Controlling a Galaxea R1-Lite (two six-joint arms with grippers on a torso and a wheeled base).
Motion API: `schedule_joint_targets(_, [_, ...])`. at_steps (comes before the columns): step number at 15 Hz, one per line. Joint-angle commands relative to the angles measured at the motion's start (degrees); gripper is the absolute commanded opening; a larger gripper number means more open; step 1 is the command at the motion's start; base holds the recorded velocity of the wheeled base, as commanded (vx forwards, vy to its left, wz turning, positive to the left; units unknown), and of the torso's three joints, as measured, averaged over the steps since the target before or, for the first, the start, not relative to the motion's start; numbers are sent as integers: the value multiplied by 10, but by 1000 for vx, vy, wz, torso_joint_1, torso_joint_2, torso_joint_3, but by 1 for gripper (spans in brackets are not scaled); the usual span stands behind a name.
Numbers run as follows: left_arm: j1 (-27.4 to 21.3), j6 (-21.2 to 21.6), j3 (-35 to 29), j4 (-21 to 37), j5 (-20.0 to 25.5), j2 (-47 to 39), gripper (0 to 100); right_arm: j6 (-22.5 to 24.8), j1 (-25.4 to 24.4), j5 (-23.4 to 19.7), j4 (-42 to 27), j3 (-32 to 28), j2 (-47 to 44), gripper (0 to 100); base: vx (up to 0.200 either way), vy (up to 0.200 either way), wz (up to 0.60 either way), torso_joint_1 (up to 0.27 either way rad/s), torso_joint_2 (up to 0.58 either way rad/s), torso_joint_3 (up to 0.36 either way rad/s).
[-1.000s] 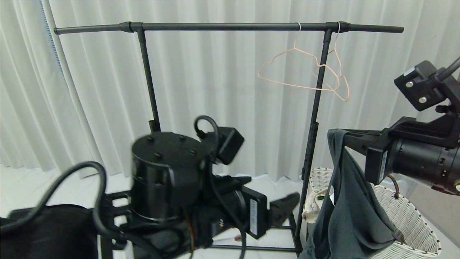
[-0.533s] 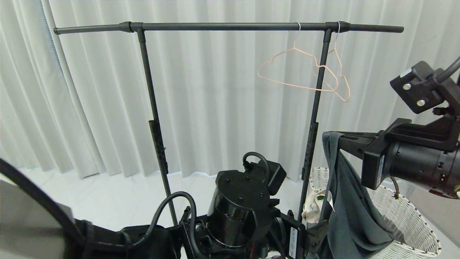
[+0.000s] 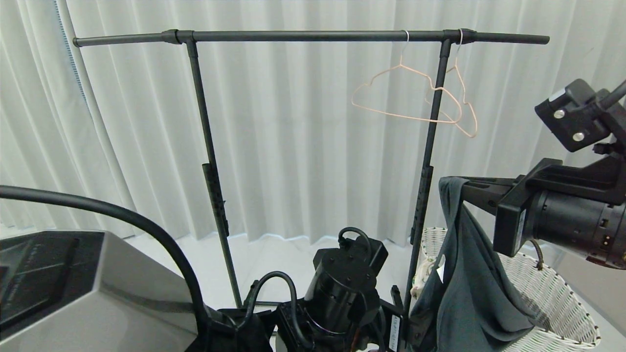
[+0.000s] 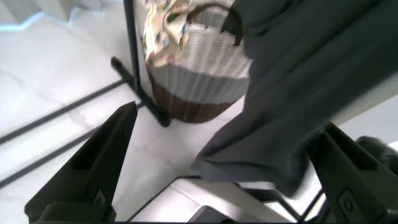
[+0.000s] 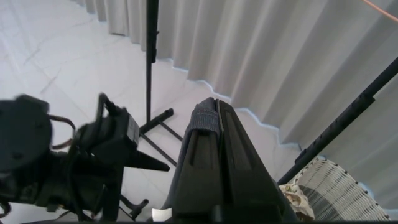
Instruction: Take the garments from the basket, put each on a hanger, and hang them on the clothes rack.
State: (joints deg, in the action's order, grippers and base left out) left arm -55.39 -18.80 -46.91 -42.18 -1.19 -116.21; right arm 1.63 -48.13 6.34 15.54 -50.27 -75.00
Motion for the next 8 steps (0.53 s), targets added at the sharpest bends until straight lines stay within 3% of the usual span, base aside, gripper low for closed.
schedule_joint_targets(1, [-1,1,10,0,-2,-18,100,0,1,0,0,-1,2,0,0,0,0,0,0,0])
schedule_joint_targets(5, [-2,1,26,0,-3,-15,100,1,1,0,-1,-4,2,0,0,0,0,0,0,0])
schedule_joint_targets(6, [-2,1,26,0,-10,-14,0,1,1,1,-1,-4,2,0,0,0,0,0,0,0])
schedule_joint_targets(8, [-3,-1,27,-1,-52,-8,0,2,2,7,-1,-1,3,0,0,0,0,0,0,0])
